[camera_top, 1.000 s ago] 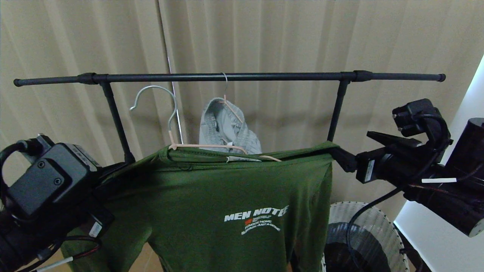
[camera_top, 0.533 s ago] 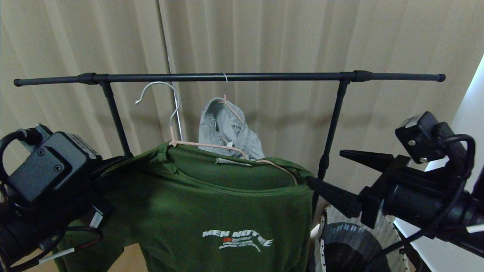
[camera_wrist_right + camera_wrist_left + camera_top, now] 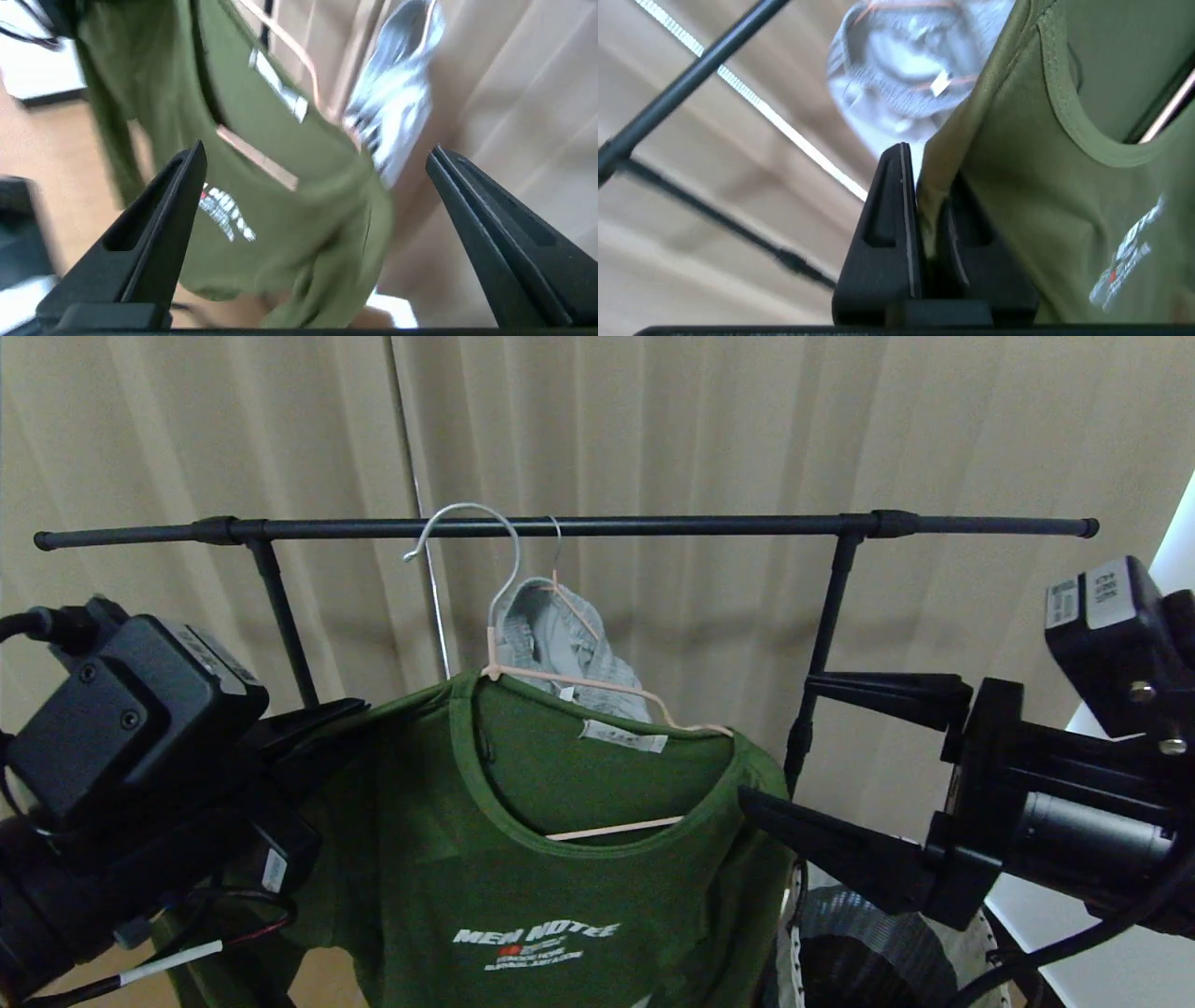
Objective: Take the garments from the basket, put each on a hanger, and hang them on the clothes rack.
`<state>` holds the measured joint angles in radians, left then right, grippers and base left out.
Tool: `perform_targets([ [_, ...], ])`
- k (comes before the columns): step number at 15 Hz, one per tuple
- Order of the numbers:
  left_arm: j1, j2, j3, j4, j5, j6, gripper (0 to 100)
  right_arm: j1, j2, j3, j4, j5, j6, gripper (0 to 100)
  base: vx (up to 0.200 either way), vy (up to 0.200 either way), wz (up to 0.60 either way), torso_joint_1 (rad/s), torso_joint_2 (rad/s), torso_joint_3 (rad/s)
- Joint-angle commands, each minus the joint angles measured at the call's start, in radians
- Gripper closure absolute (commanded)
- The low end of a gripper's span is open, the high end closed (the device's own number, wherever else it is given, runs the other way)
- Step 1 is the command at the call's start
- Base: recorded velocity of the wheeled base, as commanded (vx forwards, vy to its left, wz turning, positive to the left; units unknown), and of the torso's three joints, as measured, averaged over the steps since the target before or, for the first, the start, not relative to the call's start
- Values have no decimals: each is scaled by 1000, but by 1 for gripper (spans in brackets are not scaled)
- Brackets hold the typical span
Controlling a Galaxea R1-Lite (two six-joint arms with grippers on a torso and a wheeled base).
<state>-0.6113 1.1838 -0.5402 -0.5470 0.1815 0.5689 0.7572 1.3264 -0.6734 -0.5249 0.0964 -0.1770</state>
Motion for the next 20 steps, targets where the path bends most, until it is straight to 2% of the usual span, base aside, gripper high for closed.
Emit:
perform_targets([
  [1, -38, 19, -30, 1, 1, 0, 100, 1, 86, -48, -4, -63, -47, 0, 0, 0, 0, 0, 0, 0],
  [4, -68, 69, -78, -1, 13, 0, 100, -1, 148, -117, -4, -178, -75, 0, 0, 0, 0, 0, 0, 0],
  [5, -79, 74, -84, -1, 13, 0, 100, -3, 165, -141, -4, -190, -78, 0, 0, 0, 0, 0, 0, 0],
  [10, -104, 73, -83, -1, 13, 0, 100, -3, 209, -216, 3, -201, -79, 0, 0, 0, 0, 0, 0, 0],
  [11, -107, 71, -83, -1, 13, 0, 100, -3, 232, -247, 3, -233, -81, 0, 0, 0, 0, 0, 0, 0],
  [14, -114, 71, -84, -1, 13, 0, 100, -3, 251, -261, 3, -239, -81, 0, 0, 0, 0, 0, 0, 0],
  [17, -136, 69, -84, -1, 13, 0, 100, -1, 258, -262, 2, -238, -122, 0, 0, 0, 0, 0, 0, 0],
  [18, -137, 71, -84, -1, 13, 0, 100, -1, 258, -262, 2, -238, -122, 100, 0, 0, 0, 0, 0, 0],
  [20, -137, 71, -84, -1, 15, 0, 100, -1, 257, -262, -1, -238, -122, 100, 0, 0, 0, 0, 0, 0],
])
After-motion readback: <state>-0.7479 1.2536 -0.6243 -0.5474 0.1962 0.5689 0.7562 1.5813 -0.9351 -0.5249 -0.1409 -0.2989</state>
